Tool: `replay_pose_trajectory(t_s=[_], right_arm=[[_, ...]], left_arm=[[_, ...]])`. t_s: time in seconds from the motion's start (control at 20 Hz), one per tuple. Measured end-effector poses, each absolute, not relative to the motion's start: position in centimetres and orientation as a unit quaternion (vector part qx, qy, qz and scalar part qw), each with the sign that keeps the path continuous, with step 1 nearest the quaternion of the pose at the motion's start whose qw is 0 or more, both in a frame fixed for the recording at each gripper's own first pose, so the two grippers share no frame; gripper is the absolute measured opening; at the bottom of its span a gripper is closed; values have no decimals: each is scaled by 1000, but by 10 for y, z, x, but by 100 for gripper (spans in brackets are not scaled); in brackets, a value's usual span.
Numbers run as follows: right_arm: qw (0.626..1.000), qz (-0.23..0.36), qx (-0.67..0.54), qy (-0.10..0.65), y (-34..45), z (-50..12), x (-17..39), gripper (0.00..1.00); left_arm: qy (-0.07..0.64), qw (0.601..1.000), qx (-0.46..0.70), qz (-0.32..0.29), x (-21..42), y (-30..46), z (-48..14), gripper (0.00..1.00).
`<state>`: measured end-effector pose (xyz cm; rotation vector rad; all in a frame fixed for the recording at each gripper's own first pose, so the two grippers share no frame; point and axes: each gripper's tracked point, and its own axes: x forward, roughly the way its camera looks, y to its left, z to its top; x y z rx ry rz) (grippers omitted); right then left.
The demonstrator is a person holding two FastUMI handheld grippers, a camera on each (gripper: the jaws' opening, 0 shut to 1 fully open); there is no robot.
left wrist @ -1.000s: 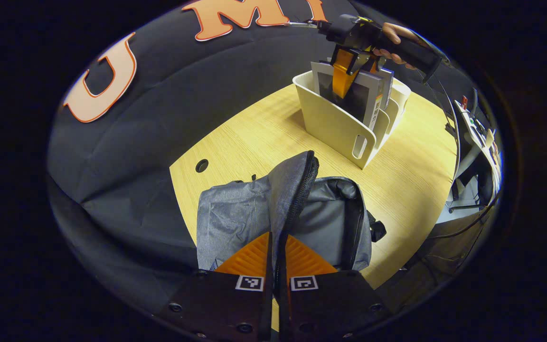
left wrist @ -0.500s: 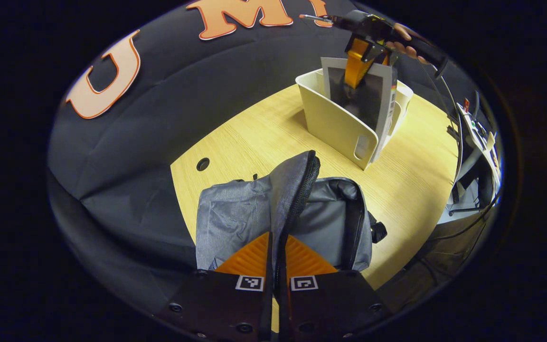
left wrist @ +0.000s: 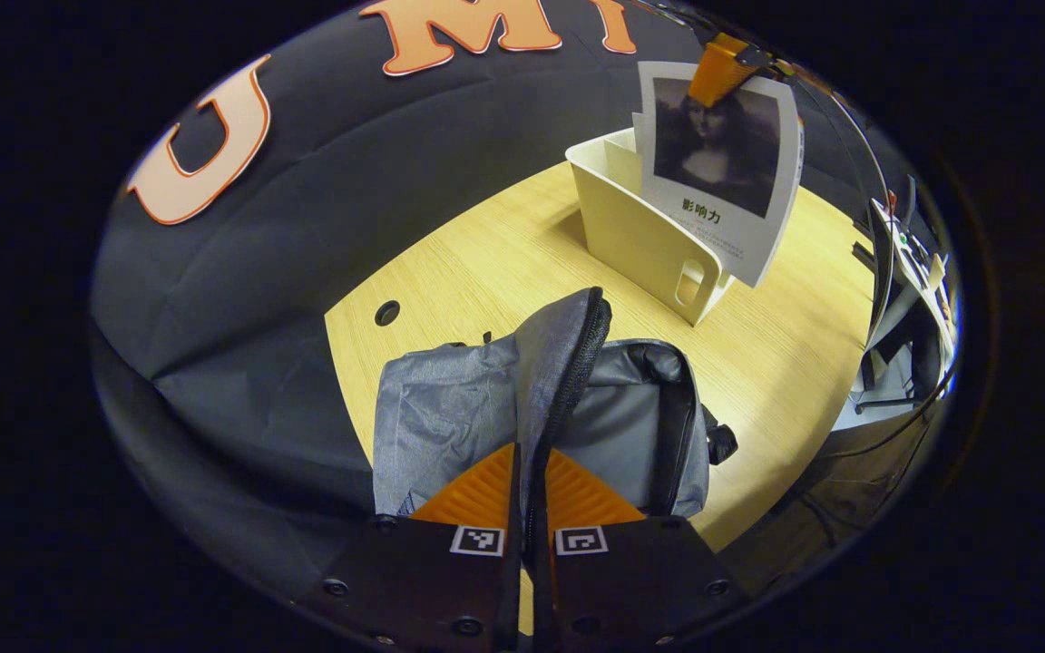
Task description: Open the schoolbag, grab two books from the bookshelf and put them into the schoolbag.
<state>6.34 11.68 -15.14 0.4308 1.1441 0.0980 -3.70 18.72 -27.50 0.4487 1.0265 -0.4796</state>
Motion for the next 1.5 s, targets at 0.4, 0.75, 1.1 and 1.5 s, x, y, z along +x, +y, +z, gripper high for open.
replay_pose_trajectory(t_s=[0.4, 0.75, 1.1, 1.5], right_arm=[[834, 59, 256, 485, 115, -122, 23, 38], [833, 76, 312, 451, 145, -128, -16, 38], [812, 98, 371, 440, 206, -161, -34, 38], [776, 107, 458, 420, 265, -203, -34, 38]], left_arm=[[487, 821, 176, -238, -33, 193, -267, 6], [481, 829, 145, -246, -28, 194, -255, 6], [473, 837, 122, -247, -14, 199, -240, 7], [469, 835, 126, -259, -7, 195, -227, 6]])
